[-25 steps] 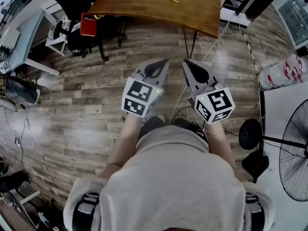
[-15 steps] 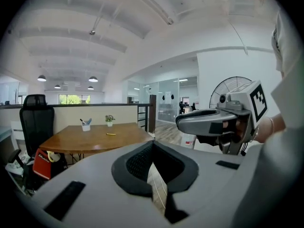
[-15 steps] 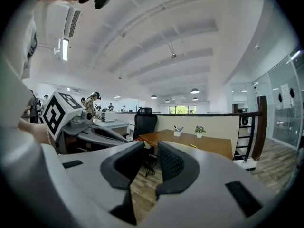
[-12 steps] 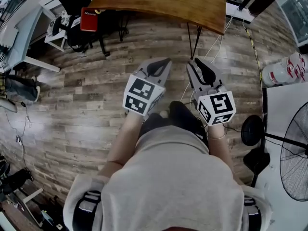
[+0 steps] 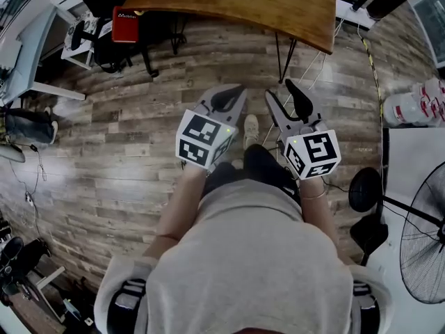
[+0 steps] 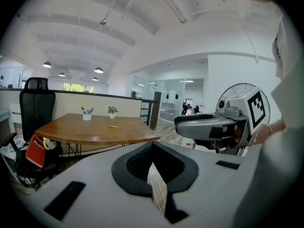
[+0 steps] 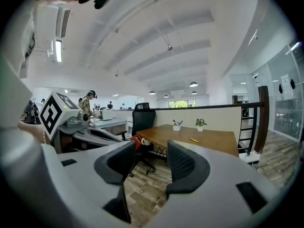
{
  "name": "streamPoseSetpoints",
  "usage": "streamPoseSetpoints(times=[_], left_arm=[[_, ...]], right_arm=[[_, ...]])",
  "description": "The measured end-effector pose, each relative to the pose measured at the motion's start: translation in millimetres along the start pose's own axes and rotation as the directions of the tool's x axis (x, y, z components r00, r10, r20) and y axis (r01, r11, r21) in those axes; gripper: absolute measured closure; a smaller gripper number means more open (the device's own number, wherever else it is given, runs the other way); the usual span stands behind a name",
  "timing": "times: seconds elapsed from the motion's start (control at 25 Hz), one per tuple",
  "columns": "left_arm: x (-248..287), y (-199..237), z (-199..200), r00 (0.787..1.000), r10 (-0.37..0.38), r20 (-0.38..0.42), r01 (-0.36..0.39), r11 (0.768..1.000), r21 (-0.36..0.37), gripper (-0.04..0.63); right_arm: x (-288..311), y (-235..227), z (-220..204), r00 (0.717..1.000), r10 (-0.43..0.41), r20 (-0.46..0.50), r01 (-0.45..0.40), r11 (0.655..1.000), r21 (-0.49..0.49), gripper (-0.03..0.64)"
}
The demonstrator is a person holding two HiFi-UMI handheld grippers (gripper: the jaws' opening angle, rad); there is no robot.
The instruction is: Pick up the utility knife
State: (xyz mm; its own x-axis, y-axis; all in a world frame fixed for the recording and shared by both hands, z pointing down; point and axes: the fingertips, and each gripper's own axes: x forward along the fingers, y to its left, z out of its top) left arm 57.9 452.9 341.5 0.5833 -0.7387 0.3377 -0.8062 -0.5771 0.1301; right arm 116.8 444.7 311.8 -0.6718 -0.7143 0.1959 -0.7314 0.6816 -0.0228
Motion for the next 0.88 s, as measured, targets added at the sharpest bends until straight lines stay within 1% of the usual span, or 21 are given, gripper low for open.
streamPoseSetpoints(times=[0.08,0.28,0.44,0.6,0.72,0.88], left_arm=[[13,14,6,1.000,0.020,-0.001,-0.021,1.000,-0.005,0.581],[52,53,35,0.998,0.060,0.016,-0.060,0.998,-0.013,0.581],[80,77,47,0.997,0.079,0.018,-0.077,0.995,-0.068,0.581],[106,100,62,0.994,0.107,0.025,-0.104,0.992,-0.078,0.581],[129,113,68,0.992,0.122,0.023,-0.120,0.989,-0.084,0.581],[152,122,73,0.991,0.135,0.014,-0.133,0.986,-0.101,0.581]], right_arm=[[16,-17,5,1.000,0.000,0.012,0.000,1.000,-0.007,0.413],[65,-61,21,0.999,0.035,0.021,-0.034,0.999,-0.022,0.390],[99,-88,26,0.996,0.086,0.011,-0.086,0.996,-0.013,0.390],[126,-108,38,0.991,0.135,0.018,-0.134,0.991,-0.025,0.390],[140,-125,37,0.985,0.171,0.006,-0.171,0.985,-0.028,0.391],[154,-149,38,0.983,0.182,-0.003,-0.182,0.983,-0.019,0.391]])
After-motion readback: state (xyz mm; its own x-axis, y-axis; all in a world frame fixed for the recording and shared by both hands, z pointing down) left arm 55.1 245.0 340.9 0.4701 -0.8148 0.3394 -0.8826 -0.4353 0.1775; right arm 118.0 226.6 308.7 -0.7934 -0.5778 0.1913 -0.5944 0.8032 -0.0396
